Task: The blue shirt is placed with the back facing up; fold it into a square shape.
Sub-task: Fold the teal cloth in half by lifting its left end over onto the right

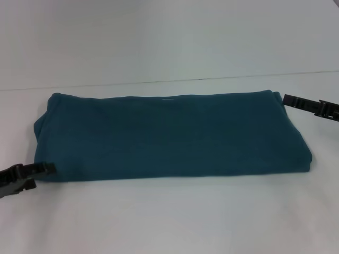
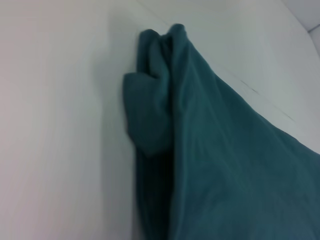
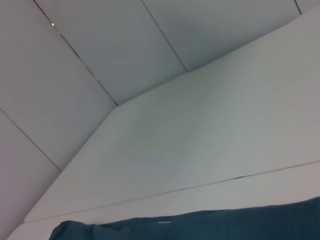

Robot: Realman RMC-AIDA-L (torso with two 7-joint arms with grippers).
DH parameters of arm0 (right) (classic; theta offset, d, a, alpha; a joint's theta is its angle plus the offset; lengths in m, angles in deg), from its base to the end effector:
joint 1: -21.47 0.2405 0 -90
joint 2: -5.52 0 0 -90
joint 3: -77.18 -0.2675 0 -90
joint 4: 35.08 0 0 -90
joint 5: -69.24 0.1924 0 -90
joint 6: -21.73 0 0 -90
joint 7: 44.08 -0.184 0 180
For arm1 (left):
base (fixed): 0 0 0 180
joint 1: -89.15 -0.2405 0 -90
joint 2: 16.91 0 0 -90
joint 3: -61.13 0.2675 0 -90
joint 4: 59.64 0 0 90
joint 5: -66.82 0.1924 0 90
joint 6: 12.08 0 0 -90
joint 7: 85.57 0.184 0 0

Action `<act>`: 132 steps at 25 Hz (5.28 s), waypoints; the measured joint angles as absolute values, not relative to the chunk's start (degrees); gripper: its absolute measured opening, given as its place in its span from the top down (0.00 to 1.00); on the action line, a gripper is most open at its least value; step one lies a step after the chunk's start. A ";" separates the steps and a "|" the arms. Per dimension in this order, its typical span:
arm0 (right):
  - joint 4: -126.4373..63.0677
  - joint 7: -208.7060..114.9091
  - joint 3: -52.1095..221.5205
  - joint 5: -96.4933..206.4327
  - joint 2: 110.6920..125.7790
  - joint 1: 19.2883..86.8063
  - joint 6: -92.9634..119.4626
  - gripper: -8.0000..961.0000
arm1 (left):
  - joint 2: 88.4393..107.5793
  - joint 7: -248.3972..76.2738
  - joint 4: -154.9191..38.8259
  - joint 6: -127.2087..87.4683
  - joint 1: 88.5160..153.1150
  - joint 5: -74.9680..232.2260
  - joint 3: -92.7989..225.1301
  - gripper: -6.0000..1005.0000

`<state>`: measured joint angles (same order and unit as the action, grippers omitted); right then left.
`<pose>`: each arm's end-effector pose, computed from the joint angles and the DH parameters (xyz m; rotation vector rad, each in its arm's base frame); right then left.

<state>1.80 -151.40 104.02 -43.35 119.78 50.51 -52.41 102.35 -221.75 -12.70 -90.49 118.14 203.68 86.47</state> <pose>0.3124 0.3874 0.0410 -2.0526 1.3083 0.8166 -0.3343 0.3507 0.0016 -1.9183 -1.8504 -0.5150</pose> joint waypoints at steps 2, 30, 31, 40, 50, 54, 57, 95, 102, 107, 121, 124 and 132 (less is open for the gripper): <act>1.84 -151.37 103.95 -43.35 119.78 50.56 -52.38 0.25 | 102.17 -222.42 -13.15 -89.54 118.48 204.14 86.39 0.16; 1.83 -150.87 103.04 -43.26 119.78 50.04 -52.77 0.25 | 101.55 -224.72 -16.52 -84.11 121.58 207.89 88.06 0.16; 1.83 -150.87 103.04 -43.26 119.78 50.04 -52.77 0.25 | 101.54 -224.73 -16.61 -84.05 121.68 207.89 88.14 0.16; 1.83 -150.87 103.00 -43.26 119.78 50.04 -52.89 0.25 | 101.48 -224.62 -17.37 -83.28 122.73 207.56 88.21 0.16; 1.83 -150.87 103.02 -43.26 119.78 50.03 -52.76 0.25 | 101.44 -224.05 -18.24 -81.88 123.99 207.32 88.20 0.16; 1.83 -150.87 103.02 -43.26 119.78 50.04 -52.59 0.25 | 101.45 -223.83 -18.25 -81.29 123.98 207.27 88.20 0.16; 1.83 -150.82 103.02 -43.26 119.78 50.10 -52.55 0.25 | 101.47 -223.75 -18.25 -80.46 124.00 207.40 88.20 0.16; 1.83 -150.69 103.02 -42.62 119.78 50.19 -52.89 0.25 | 101.57 -220.28 -18.31 -78.01 124.31 207.74 90.68 0.58; 1.83 -150.69 103.06 -42.56 119.78 50.07 -53.01 0.25 | 101.57 -220.18 -18.32 -77.99 124.15 207.80 90.69 0.78; 1.83 -150.68 103.24 -42.56 119.78 50.04 -53.01 0.25 | 101.57 -220.07 -18.10 -78.01 124.08 207.80 90.66 0.93; 1.60 -150.07 103.24 -42.55 119.87 50.09 -52.82 0.25 | 101.39 -220.36 -17.81 -78.74 123.79 207.79 90.37 0.98; 1.57 -150.02 103.10 -42.55 119.87 50.07 -52.83 0.25 | 101.37 -220.43 -16.99 -79.38 123.39 207.62 90.14 0.97; 1.49 -149.99 103.05 -42.55 119.87 50.08 -52.91 0.25 | 101.21 -223.84 -12.65 -79.77 120.56 207.54 88.01 0.84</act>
